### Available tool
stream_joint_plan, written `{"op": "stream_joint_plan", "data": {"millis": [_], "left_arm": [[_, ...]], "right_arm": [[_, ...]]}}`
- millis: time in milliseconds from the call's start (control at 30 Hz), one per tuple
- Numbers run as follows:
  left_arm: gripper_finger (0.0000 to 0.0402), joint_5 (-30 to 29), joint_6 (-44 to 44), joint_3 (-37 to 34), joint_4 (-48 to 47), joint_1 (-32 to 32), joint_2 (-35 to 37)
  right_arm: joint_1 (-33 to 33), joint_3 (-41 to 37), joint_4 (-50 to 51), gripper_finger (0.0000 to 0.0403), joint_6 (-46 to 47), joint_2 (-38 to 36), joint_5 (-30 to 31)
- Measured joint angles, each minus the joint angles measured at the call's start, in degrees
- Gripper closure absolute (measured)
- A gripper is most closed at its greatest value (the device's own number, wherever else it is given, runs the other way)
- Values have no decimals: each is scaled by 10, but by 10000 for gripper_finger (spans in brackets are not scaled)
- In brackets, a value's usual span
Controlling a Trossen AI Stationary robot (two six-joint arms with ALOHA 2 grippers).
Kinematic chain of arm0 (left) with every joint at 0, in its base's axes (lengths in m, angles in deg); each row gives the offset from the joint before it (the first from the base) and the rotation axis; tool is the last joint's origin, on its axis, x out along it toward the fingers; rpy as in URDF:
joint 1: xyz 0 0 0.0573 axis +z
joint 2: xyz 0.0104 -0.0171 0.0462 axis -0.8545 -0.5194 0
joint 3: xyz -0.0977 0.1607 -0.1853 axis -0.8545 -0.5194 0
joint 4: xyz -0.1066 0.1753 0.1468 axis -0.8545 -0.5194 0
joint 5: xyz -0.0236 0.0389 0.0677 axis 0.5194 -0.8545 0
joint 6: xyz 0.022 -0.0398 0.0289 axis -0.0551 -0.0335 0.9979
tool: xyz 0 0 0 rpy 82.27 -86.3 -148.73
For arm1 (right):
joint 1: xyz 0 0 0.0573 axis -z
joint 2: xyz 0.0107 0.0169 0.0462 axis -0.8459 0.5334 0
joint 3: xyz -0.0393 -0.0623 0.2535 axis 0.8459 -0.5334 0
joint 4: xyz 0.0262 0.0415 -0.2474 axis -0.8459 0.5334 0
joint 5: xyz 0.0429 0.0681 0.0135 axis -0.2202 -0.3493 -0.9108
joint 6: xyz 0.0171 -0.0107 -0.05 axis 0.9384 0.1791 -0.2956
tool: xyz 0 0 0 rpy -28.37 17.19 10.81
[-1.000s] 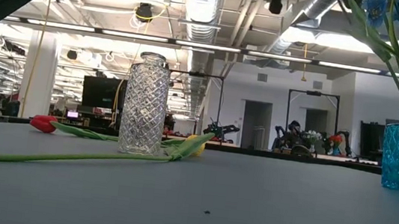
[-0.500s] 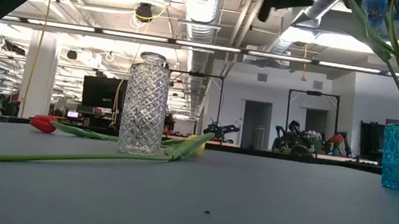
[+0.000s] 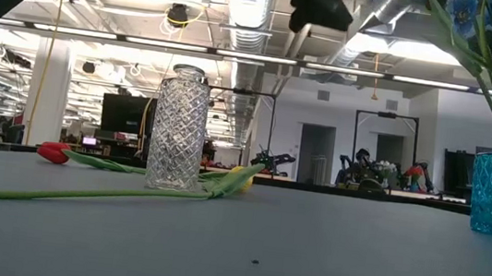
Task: Sort flowers into vase by color
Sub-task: Put the blue flowers into the blue vase
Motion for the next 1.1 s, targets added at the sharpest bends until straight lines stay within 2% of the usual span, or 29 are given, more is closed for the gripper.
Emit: {"op": "stream_joint_plan", "data": {"millis": [67,133,467,600,767,867,1100], "left_arm": [[313,0,2,-1,-9,-3,0],[319,0,9,-1,-19,-6,0],[347,0,26,-2,-152,-20,-1],[356,6,38,-2,-174,-29,-1],[367,12,46,-12,-246,-33,0],[375,12,26,-37,-258,-33,6],[389,23,11,-133,-138,-58,54]], "right_arm": [[-4,-16,-38,363,11,20,-25],[-11,-38,-17,363,38,21,-39],[-75,-102,-28,363,179,-10,-24],[-122,-125,-39,363,211,-10,-24],[-207,-123,-54,363,222,-11,-16],[-265,-123,-65,363,224,-11,23],[-394,-167,-90,363,239,-11,203]]}}
